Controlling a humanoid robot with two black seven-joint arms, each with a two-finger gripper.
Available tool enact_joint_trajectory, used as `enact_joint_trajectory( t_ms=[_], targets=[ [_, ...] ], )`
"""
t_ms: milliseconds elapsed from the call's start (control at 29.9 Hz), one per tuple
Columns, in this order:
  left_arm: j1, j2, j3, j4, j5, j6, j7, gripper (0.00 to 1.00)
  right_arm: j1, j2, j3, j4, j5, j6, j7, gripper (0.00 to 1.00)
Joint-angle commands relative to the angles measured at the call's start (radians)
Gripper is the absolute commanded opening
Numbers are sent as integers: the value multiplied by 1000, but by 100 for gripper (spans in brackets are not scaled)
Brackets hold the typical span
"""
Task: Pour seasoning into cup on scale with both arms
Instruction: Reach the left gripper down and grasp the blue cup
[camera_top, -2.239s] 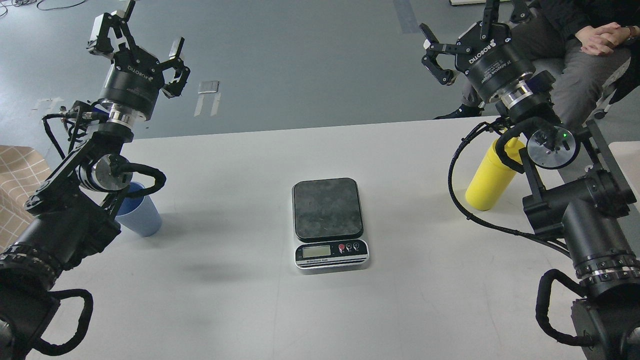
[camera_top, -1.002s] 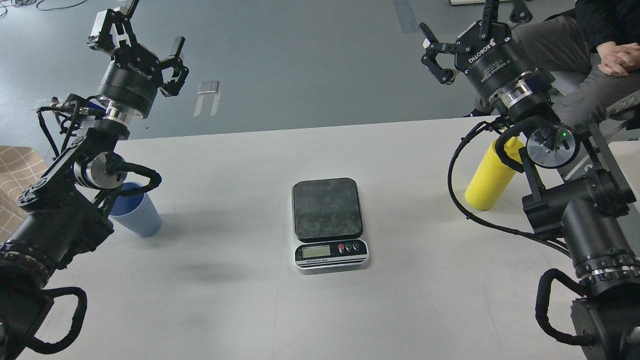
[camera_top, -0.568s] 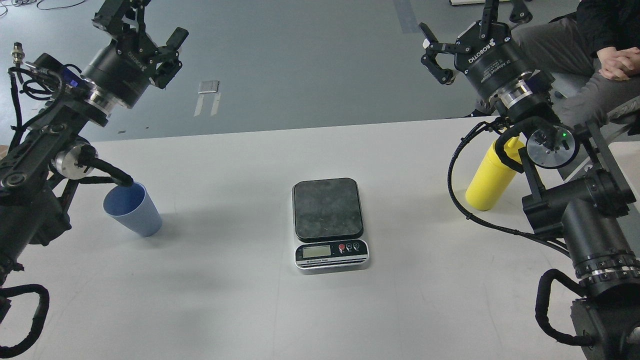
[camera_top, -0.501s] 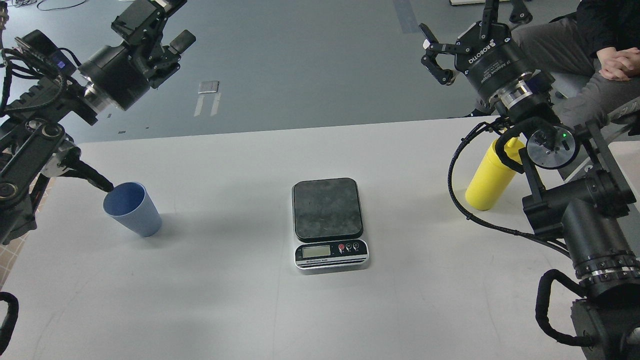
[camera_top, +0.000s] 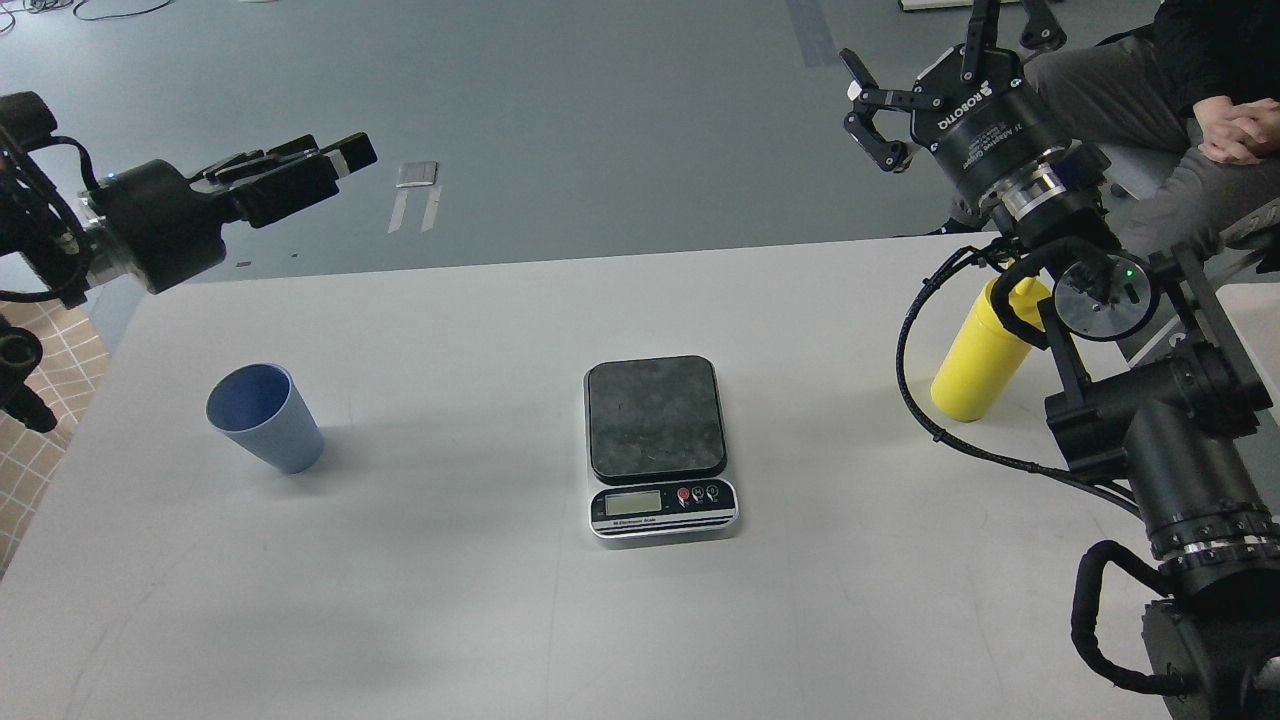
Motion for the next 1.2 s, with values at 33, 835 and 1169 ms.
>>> enact_joint_trajectory(
  t_ms=[33, 835, 1169],
  targets=[
    [43, 68, 1, -6, 170, 114, 0, 98, -2, 0, 0, 0, 0, 0, -1, 100],
    [235, 108, 87, 198, 284, 236, 0, 96, -8, 0, -8, 5, 0, 0, 0, 100],
    [232, 76, 170, 264, 205, 234, 0, 91, -13, 0, -6, 5, 0, 0, 0, 100]
  ],
)
